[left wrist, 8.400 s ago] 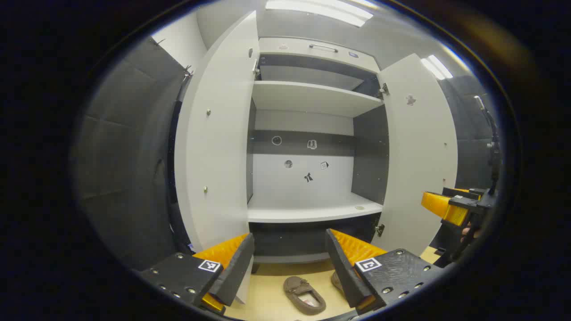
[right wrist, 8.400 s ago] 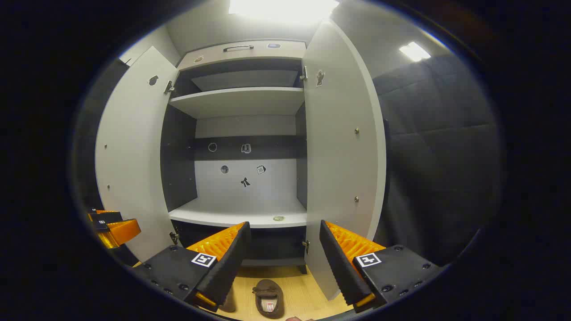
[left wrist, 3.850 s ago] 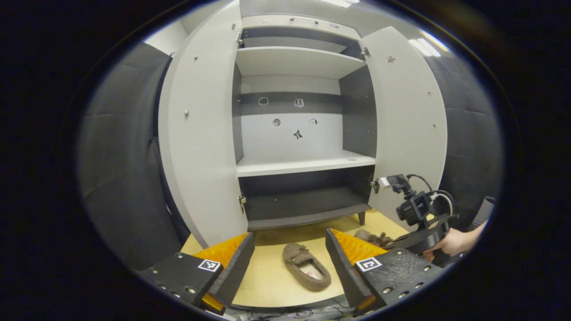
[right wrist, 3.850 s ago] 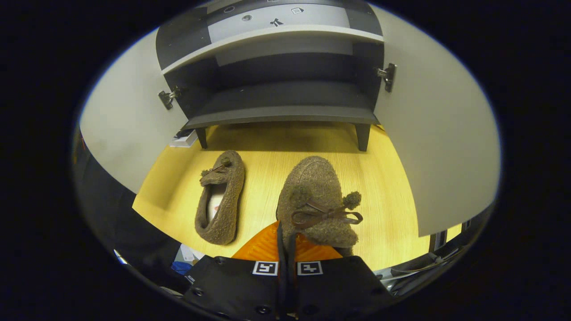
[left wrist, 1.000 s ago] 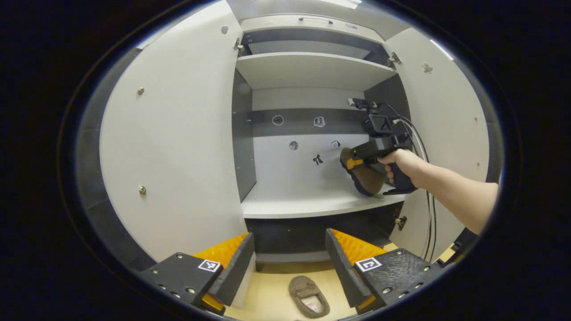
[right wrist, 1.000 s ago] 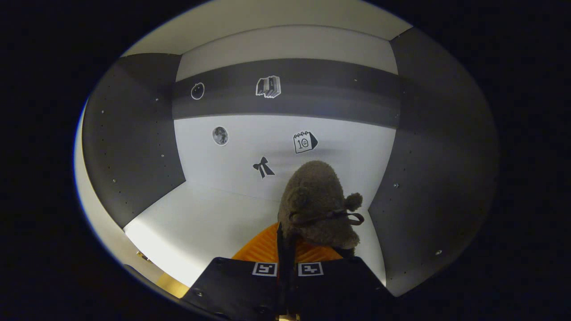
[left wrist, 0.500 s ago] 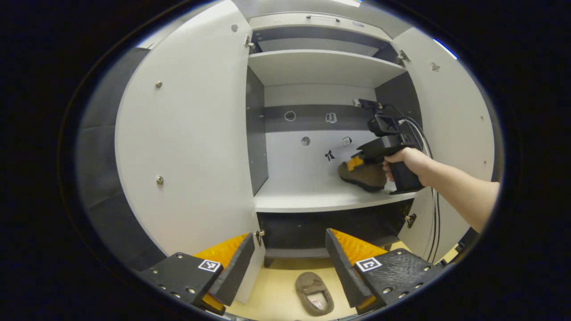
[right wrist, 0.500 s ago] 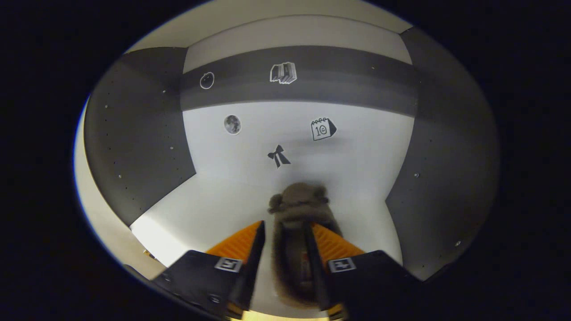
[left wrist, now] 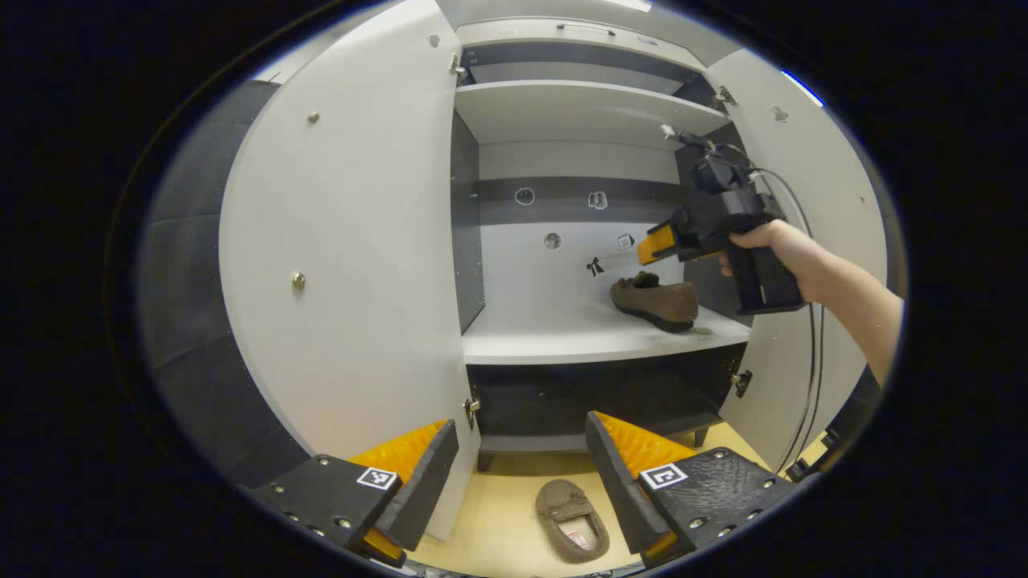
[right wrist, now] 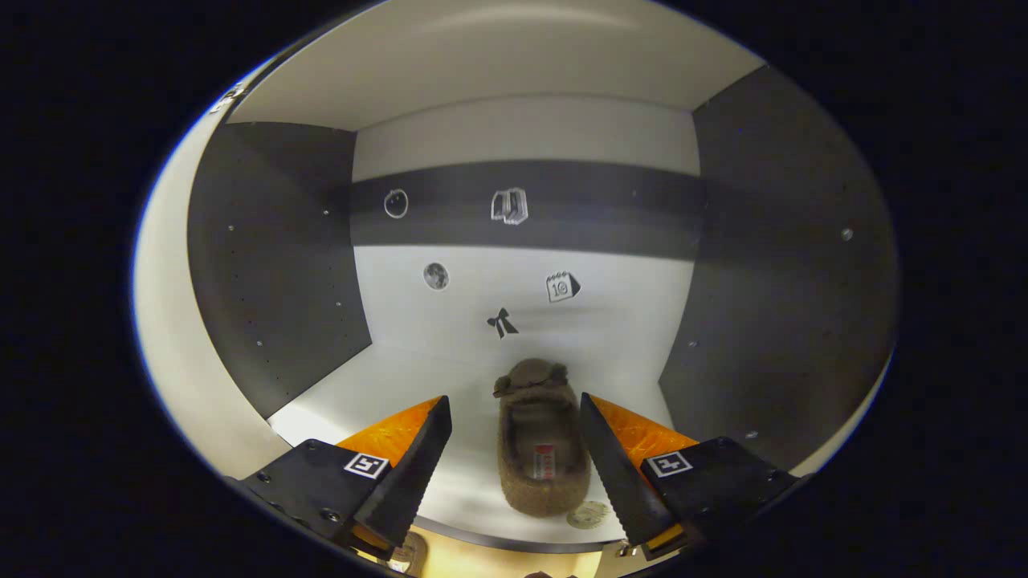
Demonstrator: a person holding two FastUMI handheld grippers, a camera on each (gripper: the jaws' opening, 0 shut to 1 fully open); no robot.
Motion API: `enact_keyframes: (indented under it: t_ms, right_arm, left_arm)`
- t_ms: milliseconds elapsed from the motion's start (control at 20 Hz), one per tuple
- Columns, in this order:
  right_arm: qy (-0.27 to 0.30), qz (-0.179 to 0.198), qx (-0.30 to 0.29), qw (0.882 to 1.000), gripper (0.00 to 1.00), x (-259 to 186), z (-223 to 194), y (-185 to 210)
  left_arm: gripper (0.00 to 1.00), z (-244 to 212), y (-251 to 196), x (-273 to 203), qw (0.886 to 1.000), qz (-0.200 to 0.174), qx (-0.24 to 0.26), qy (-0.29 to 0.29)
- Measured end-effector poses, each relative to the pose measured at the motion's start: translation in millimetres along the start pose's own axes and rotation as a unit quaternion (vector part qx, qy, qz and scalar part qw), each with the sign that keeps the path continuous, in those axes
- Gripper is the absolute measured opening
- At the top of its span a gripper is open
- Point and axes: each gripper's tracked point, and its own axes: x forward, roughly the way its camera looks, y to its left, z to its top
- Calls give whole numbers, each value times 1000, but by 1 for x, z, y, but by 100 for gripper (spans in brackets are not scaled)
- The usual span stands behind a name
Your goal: Grab one shoe with the right hand and put it into the shoe cabinet, grab the other shoe with the left hand and put it into the shoe cabinet; then close the right door with the right hand and the left door with the left hand.
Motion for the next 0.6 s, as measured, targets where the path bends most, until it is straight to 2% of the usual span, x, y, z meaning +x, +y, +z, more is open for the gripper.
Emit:
enact_keyframes:
  t_ms: [50, 150, 200, 350, 400, 600]
  right_arm:
    - [-10, -5, 0, 1000, 100, -11, 3, 0]
    - [-29, -5, 12, 1000, 100, -33, 6, 4]
    - [-39, -4, 17, 999, 100, -44, 7, 7]
    - [-78, -9, 20, 997, 98, -73, 6, 8]
    - [-86, -13, 19, 996, 96, -82, 1, 9]
    - [-91, -21, 36, 995, 100, -116, -32, 15]
  left_arm:
    - [93, -5, 2, 0, 1000, 0, 0, 5]
    - [93, -14, 3, 2, 1000, -3, 2, 13]
    - [98, -21, 2, 3, 1000, -7, 5, 18]
    - [98, -41, -2, 7, 999, -24, 15, 37]
    - [93, -50, -6, 7, 998, -31, 17, 47]
    - [93, -95, -16, 10, 994, -53, 33, 94]
